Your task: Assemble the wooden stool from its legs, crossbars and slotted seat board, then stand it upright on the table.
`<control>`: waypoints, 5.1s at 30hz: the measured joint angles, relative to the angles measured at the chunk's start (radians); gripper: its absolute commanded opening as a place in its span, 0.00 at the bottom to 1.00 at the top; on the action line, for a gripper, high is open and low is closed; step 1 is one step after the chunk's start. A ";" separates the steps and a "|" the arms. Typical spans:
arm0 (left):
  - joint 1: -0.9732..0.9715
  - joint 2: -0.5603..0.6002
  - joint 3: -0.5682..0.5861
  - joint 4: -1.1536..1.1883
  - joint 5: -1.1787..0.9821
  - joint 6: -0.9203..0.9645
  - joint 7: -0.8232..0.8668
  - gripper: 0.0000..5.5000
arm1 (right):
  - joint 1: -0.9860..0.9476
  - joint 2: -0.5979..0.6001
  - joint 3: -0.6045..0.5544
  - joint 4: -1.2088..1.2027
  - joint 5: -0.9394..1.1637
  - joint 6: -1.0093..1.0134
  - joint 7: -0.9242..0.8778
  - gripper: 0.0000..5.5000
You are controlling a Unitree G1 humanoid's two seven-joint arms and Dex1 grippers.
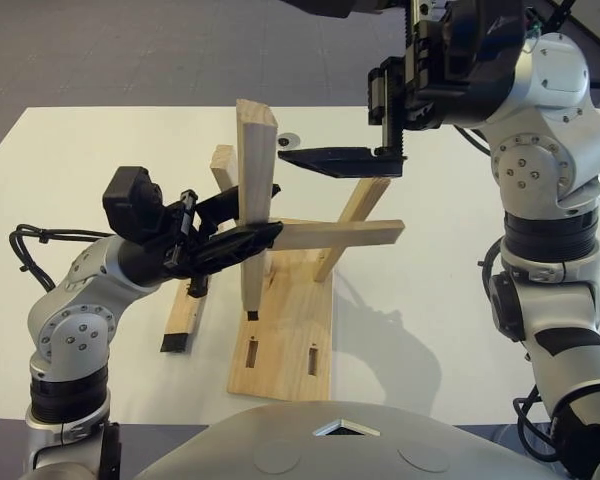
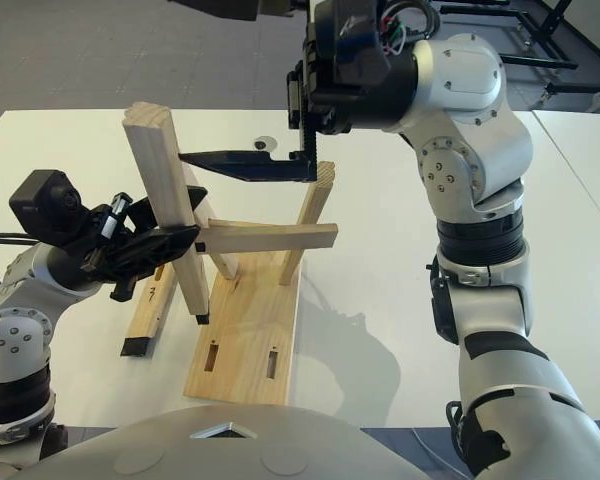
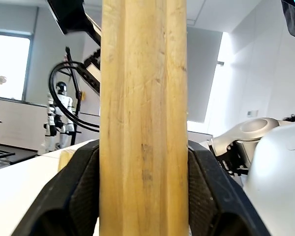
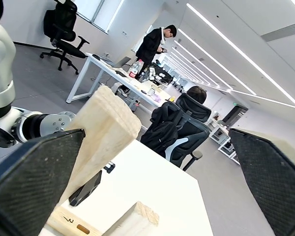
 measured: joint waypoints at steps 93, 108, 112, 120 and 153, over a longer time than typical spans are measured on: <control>0.346 0.359 0.088 -0.052 0.312 -0.296 -0.403 0.38 | 0.556 0.205 -0.412 0.345 -0.243 -0.158 -0.630 0.98; 0.324 0.347 0.003 -0.022 0.359 -0.307 -0.369 0.38 | 0.491 0.159 -0.421 0.429 -0.243 -0.166 -0.598 0.98; 0.309 0.354 -0.024 -0.001 0.395 -0.305 -0.361 0.38 | 0.492 0.164 -0.417 0.432 -0.242 -0.164 -0.596 0.98; 0.291 0.396 -0.053 -0.041 0.443 -0.324 -0.351 0.38 | 0.482 0.173 -0.399 0.455 -0.246 -0.167 -0.595 0.98; 0.370 0.504 -0.163 -0.179 0.834 -0.312 -0.132 0.98 | 0.435 0.149 -0.409 0.509 -0.254 -0.232 -0.593 0.98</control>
